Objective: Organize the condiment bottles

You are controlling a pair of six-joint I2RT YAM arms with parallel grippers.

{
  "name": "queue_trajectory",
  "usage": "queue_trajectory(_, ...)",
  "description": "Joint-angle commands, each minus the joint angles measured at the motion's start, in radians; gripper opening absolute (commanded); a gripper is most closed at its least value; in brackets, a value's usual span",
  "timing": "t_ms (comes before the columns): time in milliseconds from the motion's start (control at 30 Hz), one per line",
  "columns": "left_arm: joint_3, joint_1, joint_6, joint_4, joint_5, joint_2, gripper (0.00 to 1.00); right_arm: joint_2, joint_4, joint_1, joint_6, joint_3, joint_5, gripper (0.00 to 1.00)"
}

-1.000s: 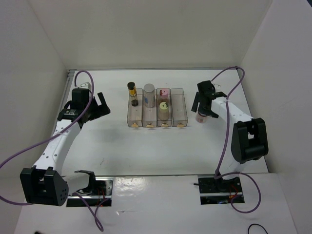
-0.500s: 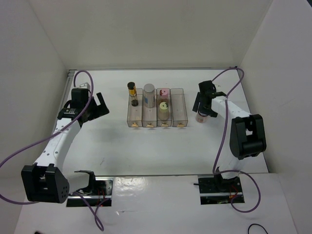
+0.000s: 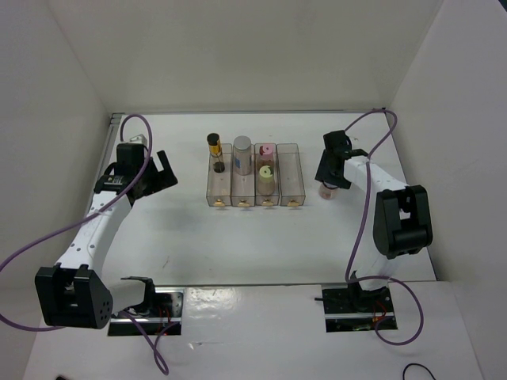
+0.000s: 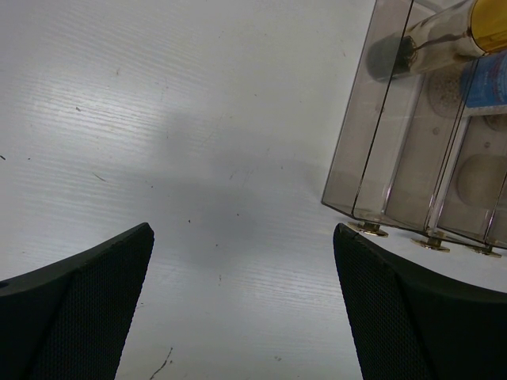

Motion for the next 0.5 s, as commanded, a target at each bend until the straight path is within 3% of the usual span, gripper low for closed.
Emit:
queue_trajectory(0, 0.015, 0.006, 0.015, 0.007, -0.002, 0.003, 1.0, 0.009, 0.02, -0.007, -0.003, 0.007, 0.001, 0.21)
queue_trajectory(67, 0.015, 0.006, 0.015, 0.007, -0.002, -0.007, 1.0, 0.0, 0.006, -0.007, -0.003, 0.018, 0.001, 0.11)
queue_trajectory(200, 0.006, 0.006, 0.015, 0.007, 0.007, -0.016, 1.0, -0.034, -0.012, -0.007, -0.024, 0.053, -0.008, 0.03)
queue_trajectory(467, 0.005, 0.006, 0.015, 0.007, 0.016, -0.025, 1.0, -0.107, -0.044, -0.007, -0.063, 0.145, -0.059, 0.0)
